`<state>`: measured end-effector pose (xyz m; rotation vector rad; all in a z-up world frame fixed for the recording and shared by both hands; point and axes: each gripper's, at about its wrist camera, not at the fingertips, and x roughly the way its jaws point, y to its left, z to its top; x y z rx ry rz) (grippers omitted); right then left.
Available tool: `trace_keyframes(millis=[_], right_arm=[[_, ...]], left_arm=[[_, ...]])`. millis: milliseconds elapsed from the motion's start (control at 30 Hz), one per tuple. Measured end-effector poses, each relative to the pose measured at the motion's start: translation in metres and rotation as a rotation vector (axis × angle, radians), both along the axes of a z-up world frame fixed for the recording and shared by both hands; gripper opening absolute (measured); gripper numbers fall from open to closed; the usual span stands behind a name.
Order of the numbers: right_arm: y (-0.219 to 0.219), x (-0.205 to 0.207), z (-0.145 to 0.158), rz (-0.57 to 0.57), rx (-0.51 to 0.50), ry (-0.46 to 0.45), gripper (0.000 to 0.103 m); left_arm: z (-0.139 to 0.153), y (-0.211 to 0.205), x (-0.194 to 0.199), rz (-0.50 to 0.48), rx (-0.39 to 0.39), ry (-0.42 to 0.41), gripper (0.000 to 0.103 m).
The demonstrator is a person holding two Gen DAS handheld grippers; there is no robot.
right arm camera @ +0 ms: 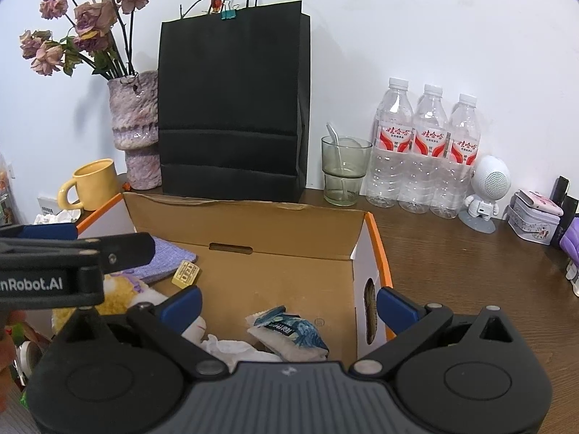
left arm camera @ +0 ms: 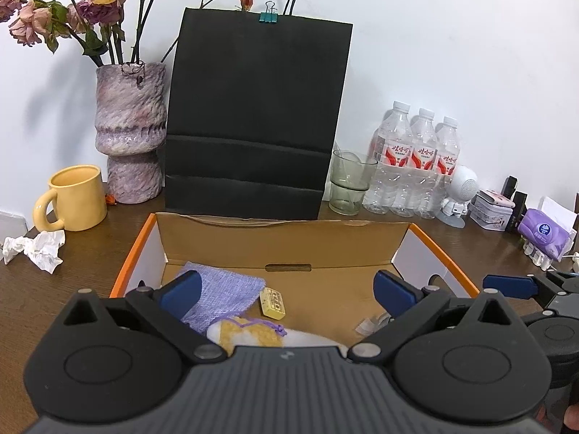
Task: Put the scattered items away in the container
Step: 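Carry snack bag and soap bar into the box and release both, then grasp the white bottle cap with the right tool while the left grasps the red rose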
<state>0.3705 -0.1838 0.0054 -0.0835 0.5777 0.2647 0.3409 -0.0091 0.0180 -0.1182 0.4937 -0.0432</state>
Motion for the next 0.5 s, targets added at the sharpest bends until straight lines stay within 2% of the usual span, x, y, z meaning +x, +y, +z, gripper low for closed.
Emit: trace_keyframes(millis=[233, 500], right_arm=[[0.000, -0.006, 0.005, 0.006, 0.003, -0.014, 0.103], [-0.005, -0.040, 0.021, 0.011, 0.027, -0.059, 0.103]], left_arm=[[0.004, -0.001, -0.006, -0.009, -0.003, -0.007, 0.103], [0.023, 0.007, -0.039, -0.002, -0.024, -0.057, 0.103]])
